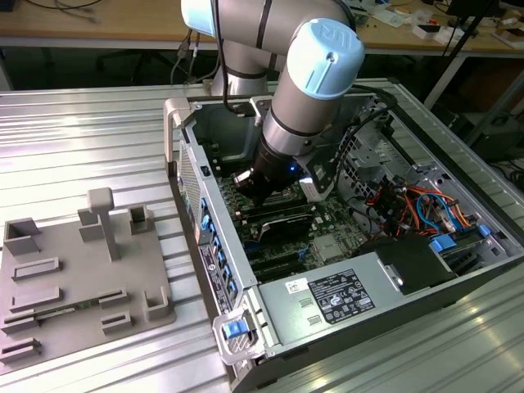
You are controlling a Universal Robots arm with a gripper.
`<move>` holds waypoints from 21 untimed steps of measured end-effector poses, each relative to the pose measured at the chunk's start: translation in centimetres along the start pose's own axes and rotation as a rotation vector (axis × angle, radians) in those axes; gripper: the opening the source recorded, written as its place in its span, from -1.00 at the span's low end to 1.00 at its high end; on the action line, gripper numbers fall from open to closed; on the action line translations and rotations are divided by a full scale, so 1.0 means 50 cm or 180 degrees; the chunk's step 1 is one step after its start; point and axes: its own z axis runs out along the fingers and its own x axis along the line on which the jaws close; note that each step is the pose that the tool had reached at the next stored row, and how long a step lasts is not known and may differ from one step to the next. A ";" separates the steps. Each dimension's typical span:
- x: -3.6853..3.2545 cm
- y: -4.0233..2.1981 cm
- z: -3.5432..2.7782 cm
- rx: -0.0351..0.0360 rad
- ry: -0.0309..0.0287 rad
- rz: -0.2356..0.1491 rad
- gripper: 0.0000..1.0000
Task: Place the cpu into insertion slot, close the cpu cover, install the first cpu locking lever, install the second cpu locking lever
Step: 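Install the second cpu locking lever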
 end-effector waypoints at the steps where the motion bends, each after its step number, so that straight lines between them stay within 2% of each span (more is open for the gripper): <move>1: 0.000 0.002 0.001 0.0000 0.0001 0.0000 -0.79; 5: 0.000 0.005 0.007 -0.0001 0.0004 0.0001 -0.79; 17: 0.003 0.008 0.012 0.0000 0.0005 0.0000 -0.79; 21: 0.003 0.009 0.018 0.0001 0.0007 0.0001 -0.79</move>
